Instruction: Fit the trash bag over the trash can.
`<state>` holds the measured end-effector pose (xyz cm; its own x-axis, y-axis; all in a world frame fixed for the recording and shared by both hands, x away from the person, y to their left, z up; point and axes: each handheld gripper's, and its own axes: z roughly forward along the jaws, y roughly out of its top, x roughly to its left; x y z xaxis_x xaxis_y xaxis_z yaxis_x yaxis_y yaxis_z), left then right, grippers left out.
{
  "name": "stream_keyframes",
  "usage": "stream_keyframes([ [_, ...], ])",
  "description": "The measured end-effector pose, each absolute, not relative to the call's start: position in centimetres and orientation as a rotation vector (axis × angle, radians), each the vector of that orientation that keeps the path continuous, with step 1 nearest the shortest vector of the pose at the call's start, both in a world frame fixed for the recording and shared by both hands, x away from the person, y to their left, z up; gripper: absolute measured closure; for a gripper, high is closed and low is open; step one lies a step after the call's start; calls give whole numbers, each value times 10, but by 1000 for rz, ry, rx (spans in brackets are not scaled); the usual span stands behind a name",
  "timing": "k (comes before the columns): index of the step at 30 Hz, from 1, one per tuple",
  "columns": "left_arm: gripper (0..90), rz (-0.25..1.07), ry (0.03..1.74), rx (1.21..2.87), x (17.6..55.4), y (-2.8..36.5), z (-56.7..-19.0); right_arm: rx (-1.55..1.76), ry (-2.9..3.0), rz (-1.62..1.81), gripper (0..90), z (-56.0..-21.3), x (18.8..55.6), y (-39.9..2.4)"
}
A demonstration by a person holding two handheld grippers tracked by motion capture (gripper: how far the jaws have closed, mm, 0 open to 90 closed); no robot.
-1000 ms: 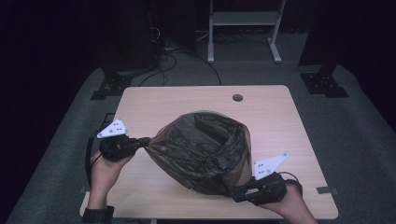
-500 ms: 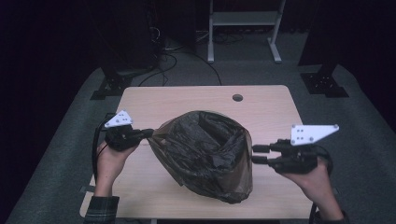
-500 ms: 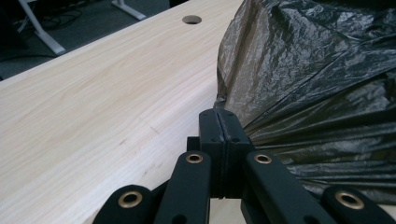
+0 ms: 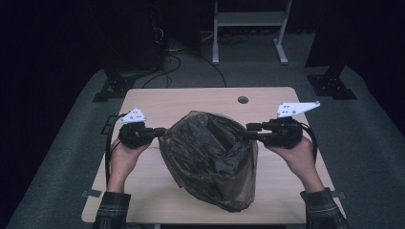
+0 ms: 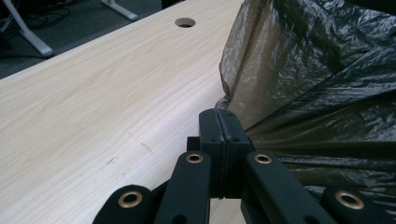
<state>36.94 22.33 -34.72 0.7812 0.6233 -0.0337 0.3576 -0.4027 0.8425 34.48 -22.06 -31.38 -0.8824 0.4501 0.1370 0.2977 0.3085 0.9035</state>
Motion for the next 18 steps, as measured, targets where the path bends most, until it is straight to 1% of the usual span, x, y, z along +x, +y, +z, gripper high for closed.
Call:
stream_keyframes([
  [1, 898, 358, 732, 2029, 369, 223, -347, 695, 2416, 1620, 883, -316, 347, -220],
  [2, 898, 357, 732, 2024, 370, 224, -346, 706, 2403, 1614, 900, -316, 349, -220],
  [11, 899, 363, 749, 2016, 381, 221, -349, 833, 2347, 1546, 900, -328, 371, -227],
  [17, 899, 360, 773, 2040, 391, 216, -363, 914, 2349, 1465, 900, -348, 386, -229],
  [18, 899, 358, 780, 2045, 392, 215, -365, 936, 2352, 1454, 900, -356, 389, -230],
])
